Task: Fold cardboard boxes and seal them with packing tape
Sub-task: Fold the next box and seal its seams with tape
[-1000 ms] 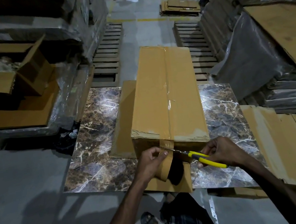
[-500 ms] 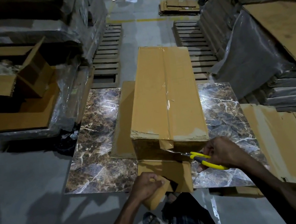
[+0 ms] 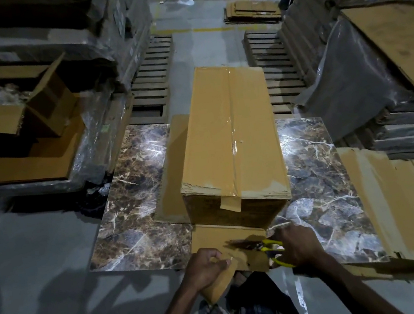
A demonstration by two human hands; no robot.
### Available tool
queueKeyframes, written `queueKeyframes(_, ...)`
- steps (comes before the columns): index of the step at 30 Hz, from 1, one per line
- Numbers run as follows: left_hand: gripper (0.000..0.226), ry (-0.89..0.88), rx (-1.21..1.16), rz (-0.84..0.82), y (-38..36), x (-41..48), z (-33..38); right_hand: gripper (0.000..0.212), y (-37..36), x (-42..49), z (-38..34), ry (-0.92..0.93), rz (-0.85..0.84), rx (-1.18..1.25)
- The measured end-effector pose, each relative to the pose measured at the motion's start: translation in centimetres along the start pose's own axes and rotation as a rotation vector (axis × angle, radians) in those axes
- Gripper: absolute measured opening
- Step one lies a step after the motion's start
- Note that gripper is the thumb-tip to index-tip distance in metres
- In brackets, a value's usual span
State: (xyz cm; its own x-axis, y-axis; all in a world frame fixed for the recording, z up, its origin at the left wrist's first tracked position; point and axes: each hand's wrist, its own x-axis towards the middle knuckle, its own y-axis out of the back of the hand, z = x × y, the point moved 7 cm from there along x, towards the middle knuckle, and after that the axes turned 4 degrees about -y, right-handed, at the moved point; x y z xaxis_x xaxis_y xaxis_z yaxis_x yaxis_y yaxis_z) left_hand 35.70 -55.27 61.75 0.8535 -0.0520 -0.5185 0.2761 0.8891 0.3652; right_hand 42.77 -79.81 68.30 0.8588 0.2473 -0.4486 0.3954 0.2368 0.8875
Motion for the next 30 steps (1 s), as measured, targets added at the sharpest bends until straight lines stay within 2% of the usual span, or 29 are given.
queueKeyframes(3, 0.025, 0.000, 0.014, 0.015, 0.1, -0.4, -0.4, 0.049, -1.8, 0.2, 3.6, -0.060, -0.044, 0.147)
queueKeyframes(6, 0.021, -0.007, 0.011, 0.033, 0.1, -0.7, -0.4, 0.042, -4.3, 1.1, 9.1, -0.169, 0.033, 0.247)
queueKeyframes(9, 0.023, -0.006, 0.013, 0.027, 0.1, -0.9, -0.5, 0.031, -5.4, 1.3, 12.2, -0.232, 0.075, 0.202)
queueKeyframes(12, 0.025, -0.004, 0.017, 0.010, -0.1, -0.9, -0.4, 0.035, -6.1, 2.0, 13.1, -0.211, 0.040, 0.183)
queueKeyframes(14, 0.024, -0.009, 0.015, 0.014, -0.1, -1.0, -0.1, 0.030, -5.6, 2.5, 13.6, -0.283, 0.050, 0.148)
queueKeyframes(16, 0.022, -0.017, 0.008, 0.025, 0.1, -1.1, 0.4, 0.026, -2.5, 2.5, 13.6, -0.381, 0.237, 0.249)
queueKeyframes(18, 0.021, -0.026, 0.002, 0.046, 0.3, -1.2, 1.0, 0.023, 3.0, 0.9, 12.4, -0.403, 0.558, 0.502)
queueKeyframes(20, 0.020, -0.036, -0.014, 0.076, 0.5, -1.4, 1.6, 0.018, 8.8, -0.9, 10.0, -0.285, 0.868, 0.733)
queueKeyframes(22, 0.019, -0.043, -0.057, 0.097, 0.6, -1.5, 2.1, 0.018, 13.8, -1.9, 6.5, -0.073, 1.013, 0.828)
queueKeyframes(24, 0.018, -0.044, -0.111, 0.116, 0.7, -1.4, 2.3, 0.026, 16.9, -1.3, 2.6, 0.151, 0.975, 0.792)
queueKeyframes(26, 0.017, -0.037, -0.151, 0.130, 0.8, -1.2, 2.6, 0.040, 17.8, 0.6, -1.0, 0.287, 0.816, 0.673)
queueKeyframes(28, 0.019, -0.035, -0.169, 0.148, 1.0, -1.2, 3.0, 0.044, 16.9, 2.6, -3.4, 0.330, 0.688, 0.562)
queueKeyframes(30, 0.019, -0.037, -0.175, 0.166, 1.2, -1.2, 3.3, 0.042, 15.9, 3.6, -4.5, 0.338, 0.682, 0.497)
